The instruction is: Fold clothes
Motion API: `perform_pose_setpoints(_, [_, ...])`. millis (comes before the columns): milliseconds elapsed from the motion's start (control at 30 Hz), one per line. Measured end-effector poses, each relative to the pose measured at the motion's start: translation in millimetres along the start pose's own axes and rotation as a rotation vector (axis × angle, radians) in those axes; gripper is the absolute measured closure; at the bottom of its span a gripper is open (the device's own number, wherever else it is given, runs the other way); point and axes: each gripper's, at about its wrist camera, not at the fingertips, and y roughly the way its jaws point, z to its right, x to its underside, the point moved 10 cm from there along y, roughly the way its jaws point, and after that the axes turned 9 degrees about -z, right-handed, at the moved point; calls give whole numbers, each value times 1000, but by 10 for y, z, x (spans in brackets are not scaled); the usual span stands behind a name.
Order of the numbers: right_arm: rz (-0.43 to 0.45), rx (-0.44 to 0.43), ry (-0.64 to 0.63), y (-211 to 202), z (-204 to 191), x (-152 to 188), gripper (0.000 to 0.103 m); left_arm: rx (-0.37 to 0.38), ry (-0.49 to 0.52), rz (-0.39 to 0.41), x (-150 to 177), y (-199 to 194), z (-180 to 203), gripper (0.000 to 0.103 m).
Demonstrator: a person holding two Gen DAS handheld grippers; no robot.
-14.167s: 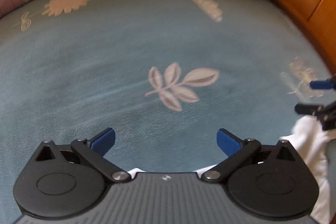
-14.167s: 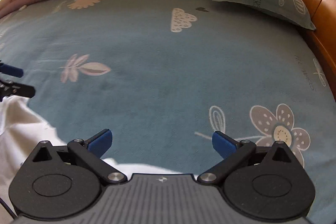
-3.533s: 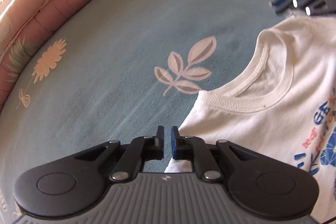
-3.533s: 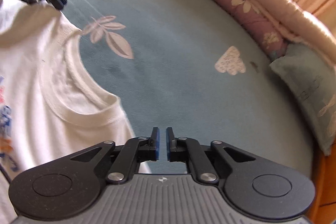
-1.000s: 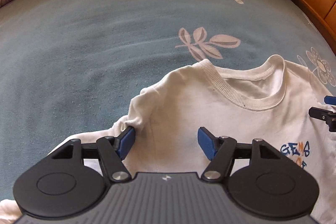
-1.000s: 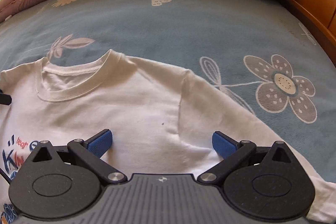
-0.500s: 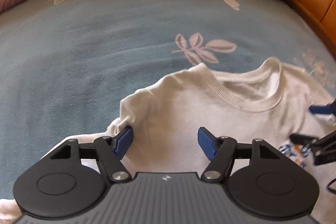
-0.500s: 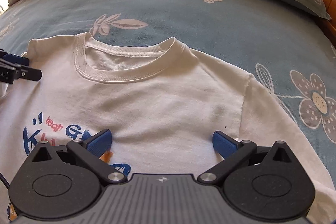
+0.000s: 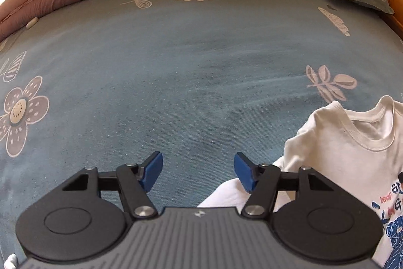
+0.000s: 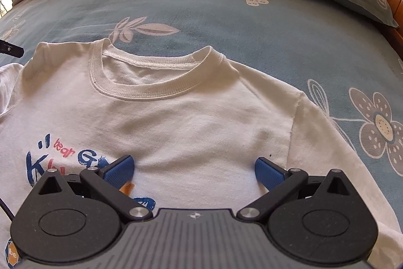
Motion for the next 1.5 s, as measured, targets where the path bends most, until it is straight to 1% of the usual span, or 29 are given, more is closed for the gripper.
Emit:
perform_pose_setpoints(67, [-2,0,-2,4,-2,-3,0,10,18,-26,106,14,74,41])
perform_pose_setpoints(167, [-5,4,-2,6,-4,-4,0,-11,40,-80,304,66,142,41])
perform_pose_setpoints(267, [-2,9,0,5,-9,0,0,-17,5,-121,571,56,132,41])
perform_pose_setpoints(400, [11,14,1,0,-13,8,0,-8,6,-147,730,-19,153,41])
perform_pose_setpoints(433, [12,15,1,1,-15,6,0,-5,12,-145,708,-49,163,41])
perform_pose_setpoints(467, [12,15,1,1,-15,5,0,3,14,-128,652,-93,169,41])
perform_pose_setpoints(600, [13,15,1,1,-15,3,0,37,-14,-14,288,-209,104,41])
perform_pose_setpoints(700, [11,17,2,-1,-16,0,0,13,11,-1,119,-68,73,41])
perform_pose_setpoints(833, [7,20,3,-5,-17,-3,0,9,41,-60,210,143,181,42])
perform_pose_setpoints(900, [10,19,3,-6,-16,-1,0,20,82,-59,317,144,318,42])
perform_pose_setpoints(967, [16,20,3,-6,-16,5,0,4,129,-56,400,157,437,42])
perform_pose_setpoints(1033, [21,23,4,-7,-18,10,0,-25,162,-37,426,146,504,42])
perform_pose_setpoints(1100, [23,25,6,-7,-19,11,0,-28,181,-37,417,139,558,43])
perform_pose_setpoints(1133, [23,26,7,-6,-20,10,0,-26,189,-40,408,137,584,55])
perform_pose_setpoints(1167, [23,27,7,-5,-21,9,0,-19,205,-43,406,132,621,72])
perform_pose_setpoints(1200, [21,27,8,-4,-21,6,0,-11,236,-48,409,119,674,80])
perform_pose_setpoints(1233, [18,27,8,-2,-21,4,0,-9,265,-53,408,108,714,93])
perform_pose_setpoints(1267, [15,26,7,-3,-20,0,0,-20,280,-51,397,92,718,94])
perform_pose_setpoints(1333, [6,23,6,-3,-17,-5,0,-85,269,-25,310,44,583,95])
perform_pose_setpoints(1467, [3,21,3,0,-11,-7,0,-249,131,-5,39,-13,27,95])
perform_pose_setpoints(1500, [5,21,2,0,-10,-5,0,-262,101,-3,-10,-38,-73,94])
